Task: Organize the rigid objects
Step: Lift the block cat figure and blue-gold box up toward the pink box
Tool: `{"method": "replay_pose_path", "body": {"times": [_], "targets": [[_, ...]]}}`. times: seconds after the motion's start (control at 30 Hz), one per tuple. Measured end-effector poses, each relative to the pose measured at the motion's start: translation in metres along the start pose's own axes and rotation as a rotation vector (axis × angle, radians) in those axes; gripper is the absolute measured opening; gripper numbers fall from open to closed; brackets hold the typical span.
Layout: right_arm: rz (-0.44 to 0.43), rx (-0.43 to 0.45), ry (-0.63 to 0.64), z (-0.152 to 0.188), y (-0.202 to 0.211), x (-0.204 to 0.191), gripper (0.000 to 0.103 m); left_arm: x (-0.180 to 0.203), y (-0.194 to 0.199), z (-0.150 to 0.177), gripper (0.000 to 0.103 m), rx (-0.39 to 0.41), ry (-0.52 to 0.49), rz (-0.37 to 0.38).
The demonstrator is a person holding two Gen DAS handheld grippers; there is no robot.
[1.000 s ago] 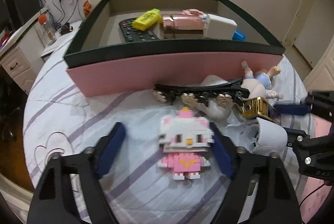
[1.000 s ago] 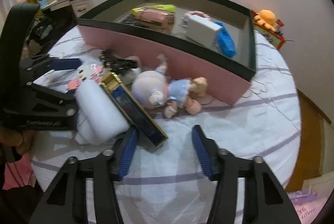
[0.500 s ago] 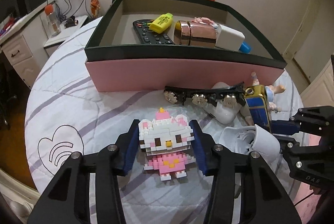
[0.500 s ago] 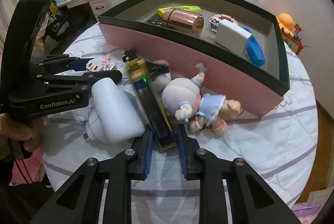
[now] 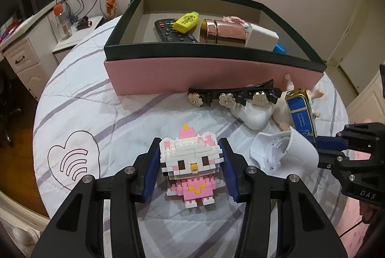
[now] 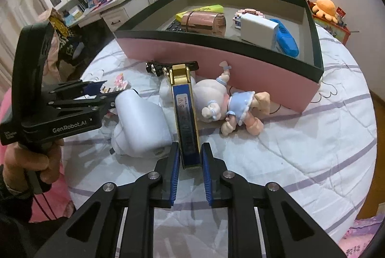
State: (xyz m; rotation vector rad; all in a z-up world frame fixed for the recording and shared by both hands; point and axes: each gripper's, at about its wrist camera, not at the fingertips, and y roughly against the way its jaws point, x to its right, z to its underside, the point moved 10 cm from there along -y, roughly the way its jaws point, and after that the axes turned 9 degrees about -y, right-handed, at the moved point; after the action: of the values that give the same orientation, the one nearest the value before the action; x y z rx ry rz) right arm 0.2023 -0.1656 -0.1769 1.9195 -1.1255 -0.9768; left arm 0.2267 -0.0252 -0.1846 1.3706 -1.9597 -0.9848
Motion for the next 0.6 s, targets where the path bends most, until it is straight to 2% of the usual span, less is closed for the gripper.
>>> {"method": "replay_pose_path", "body": {"times": [0.17, 0.6], "targets": [[0.041, -0.011, 0.035, -0.006, -0.011, -0.006, 0.019, 0.002, -0.001, 0.002, 0.048, -0.010, -0.025, -0.025], [-0.013, 0.025, -0.021, -0.010, 0.000, -0.009, 0.015, 0.000, 0.011, 0.004, 0.047, 0.018, 0.013, 0.008]]}}
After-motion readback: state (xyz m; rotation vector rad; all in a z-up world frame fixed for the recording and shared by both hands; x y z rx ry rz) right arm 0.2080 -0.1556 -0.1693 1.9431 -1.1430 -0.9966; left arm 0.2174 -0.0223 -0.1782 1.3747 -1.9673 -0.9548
